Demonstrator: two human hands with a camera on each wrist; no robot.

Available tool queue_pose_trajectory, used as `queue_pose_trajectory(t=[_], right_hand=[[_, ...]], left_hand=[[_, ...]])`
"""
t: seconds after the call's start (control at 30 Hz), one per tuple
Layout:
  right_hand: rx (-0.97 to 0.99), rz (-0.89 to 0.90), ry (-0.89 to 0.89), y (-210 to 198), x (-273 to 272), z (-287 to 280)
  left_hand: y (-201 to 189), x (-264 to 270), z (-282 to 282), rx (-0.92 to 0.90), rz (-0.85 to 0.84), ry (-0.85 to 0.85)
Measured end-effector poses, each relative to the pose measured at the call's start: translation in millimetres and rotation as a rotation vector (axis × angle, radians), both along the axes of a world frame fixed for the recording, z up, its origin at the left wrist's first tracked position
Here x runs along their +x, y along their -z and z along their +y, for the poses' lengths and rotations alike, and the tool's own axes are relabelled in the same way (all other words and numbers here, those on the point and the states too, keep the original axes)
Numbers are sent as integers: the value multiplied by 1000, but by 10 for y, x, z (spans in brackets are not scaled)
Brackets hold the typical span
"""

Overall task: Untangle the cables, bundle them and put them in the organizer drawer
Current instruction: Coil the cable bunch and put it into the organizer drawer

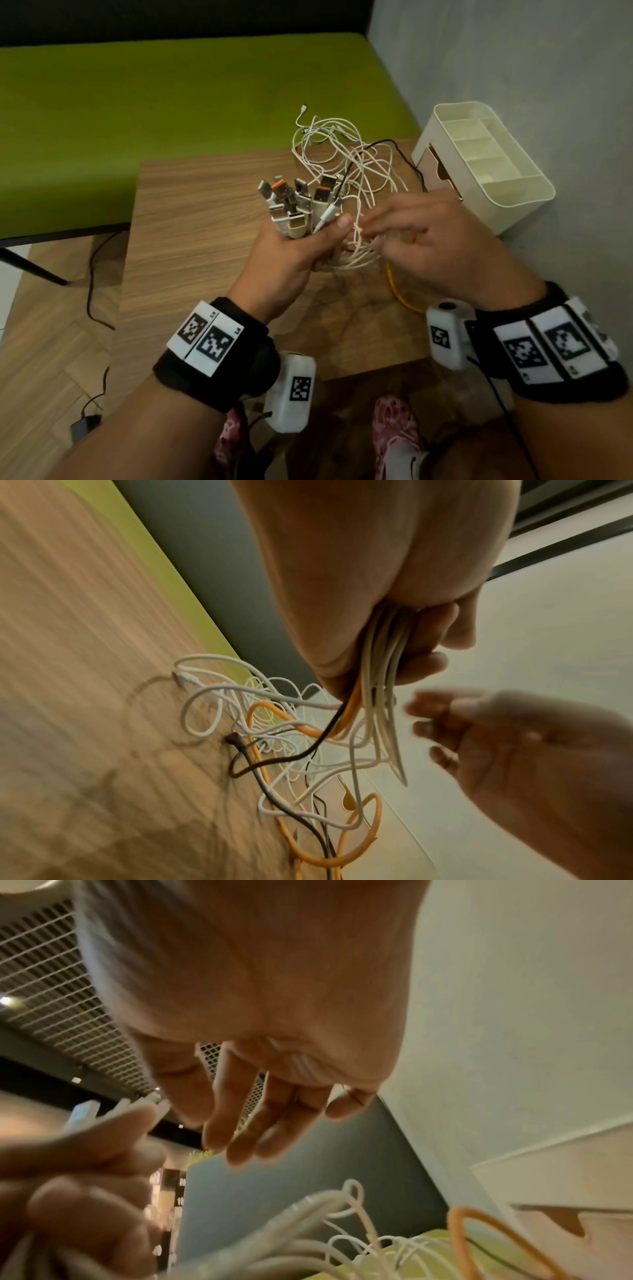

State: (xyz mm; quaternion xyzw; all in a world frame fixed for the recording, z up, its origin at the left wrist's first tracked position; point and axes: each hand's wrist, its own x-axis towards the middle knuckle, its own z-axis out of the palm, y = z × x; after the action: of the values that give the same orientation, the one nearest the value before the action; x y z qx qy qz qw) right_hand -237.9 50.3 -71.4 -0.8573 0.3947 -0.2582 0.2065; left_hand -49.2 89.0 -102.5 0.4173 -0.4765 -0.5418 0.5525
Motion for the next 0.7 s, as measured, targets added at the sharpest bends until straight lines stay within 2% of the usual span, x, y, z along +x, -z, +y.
queue_pose_trajectory(t=[0.1,0.17,0.27,0.5,0.6,0.7], right_hand=[[57,-305,21,-124,20,42],[116,-430,-7,-174,99,108],[147,-480,-46,-143,156,116],[233,-507,-115,-94,207,120],[269,-604,-159,-94,168,106],[355,-627,-187,-86,117,95]], left_hand=[[-4,-15,16,-5,-29,40],[-25,-52,46,-40,-97,103],[-36,-89,66,-55,-183,176],[-14,-72,51,-74,-219,162],[-21,-60,41,-86,-158,167],[-15,-36,32,-79,-31,208]])
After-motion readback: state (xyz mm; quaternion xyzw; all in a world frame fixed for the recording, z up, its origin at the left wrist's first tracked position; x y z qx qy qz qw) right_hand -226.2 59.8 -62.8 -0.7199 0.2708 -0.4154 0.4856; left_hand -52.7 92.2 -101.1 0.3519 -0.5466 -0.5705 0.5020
